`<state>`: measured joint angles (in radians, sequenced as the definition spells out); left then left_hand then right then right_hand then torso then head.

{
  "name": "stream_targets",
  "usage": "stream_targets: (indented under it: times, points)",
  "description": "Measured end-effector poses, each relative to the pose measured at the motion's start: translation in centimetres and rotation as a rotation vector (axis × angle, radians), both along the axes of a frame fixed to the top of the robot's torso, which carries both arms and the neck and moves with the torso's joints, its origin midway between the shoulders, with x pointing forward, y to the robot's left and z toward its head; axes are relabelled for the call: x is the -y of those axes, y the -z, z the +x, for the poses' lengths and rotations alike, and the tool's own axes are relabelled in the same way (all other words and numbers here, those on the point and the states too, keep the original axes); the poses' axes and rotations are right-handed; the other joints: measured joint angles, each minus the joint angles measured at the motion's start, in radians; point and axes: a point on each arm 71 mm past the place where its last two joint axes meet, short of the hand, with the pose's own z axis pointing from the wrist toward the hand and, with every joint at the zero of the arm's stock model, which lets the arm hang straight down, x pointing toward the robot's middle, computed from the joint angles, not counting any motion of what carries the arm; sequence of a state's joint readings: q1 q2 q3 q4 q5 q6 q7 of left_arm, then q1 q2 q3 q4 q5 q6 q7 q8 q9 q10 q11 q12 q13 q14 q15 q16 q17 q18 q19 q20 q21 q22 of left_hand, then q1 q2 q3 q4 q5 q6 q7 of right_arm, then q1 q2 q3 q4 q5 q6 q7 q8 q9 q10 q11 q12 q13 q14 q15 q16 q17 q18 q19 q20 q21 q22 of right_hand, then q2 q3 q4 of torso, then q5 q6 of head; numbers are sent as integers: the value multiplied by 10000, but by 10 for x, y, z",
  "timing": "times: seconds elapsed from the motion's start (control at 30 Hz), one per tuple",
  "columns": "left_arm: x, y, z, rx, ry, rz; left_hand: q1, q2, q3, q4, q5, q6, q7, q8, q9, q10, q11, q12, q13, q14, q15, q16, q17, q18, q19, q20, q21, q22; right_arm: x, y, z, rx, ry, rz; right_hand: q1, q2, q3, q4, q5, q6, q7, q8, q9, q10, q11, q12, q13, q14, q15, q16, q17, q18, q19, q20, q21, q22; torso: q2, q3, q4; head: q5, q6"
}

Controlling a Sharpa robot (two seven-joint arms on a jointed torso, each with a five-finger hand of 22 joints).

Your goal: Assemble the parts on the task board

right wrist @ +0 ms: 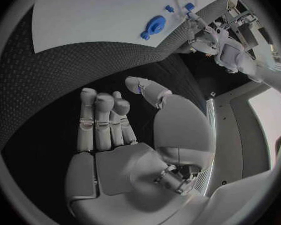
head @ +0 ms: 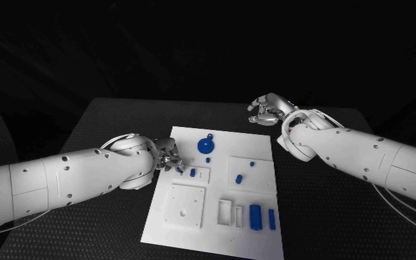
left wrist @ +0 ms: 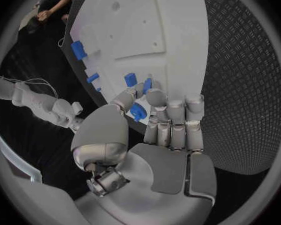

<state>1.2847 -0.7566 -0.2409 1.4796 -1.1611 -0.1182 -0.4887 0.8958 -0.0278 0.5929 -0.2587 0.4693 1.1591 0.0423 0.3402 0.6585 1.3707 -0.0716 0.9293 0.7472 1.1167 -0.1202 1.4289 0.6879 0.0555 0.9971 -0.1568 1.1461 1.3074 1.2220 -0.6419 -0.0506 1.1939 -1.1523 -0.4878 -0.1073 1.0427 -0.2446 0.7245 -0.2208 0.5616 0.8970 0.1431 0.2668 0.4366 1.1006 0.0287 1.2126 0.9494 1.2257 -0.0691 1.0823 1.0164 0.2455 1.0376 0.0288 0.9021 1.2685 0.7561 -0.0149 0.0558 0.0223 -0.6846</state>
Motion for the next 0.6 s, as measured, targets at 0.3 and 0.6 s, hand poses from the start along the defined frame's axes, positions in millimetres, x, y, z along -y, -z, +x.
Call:
stream_targets:
  times: [0.3, 0.6]
  points:
    - [2, 2, -2, -55, 171, 135, 0, 0, -1, -1, 0, -16, -15, 23, 0, -1, -1, 0, 11, 4, -4, 0, -1, 2, -1, 1, 0, 0, 0, 0, 0, -17, -8, -7, 0, 0, 0, 0, 39, 0, 0, 0, 0, 0, 0, 23, -9, -5, 5, 0, 1, 0, 0, 0, 0, 8, 0, -2, 0, -5, -28]
    - [3, 2, -3, -69, 245, 212, 0, 0, 2, 2, -18, -23, -23, 36, 0, -6, -6, 0, 26, 10, -10, 0, 7, 5, -2, 2, 0, 0, 0, 0, 0, -28, -14, -12, 0, 0, 0, 0, 39, -1, 1, 0, 1, 0, 0, 23, -9, -6, 6, 0, 1, 1, 0, 0, 0, 7, 0, -2, 2, 8, -37]
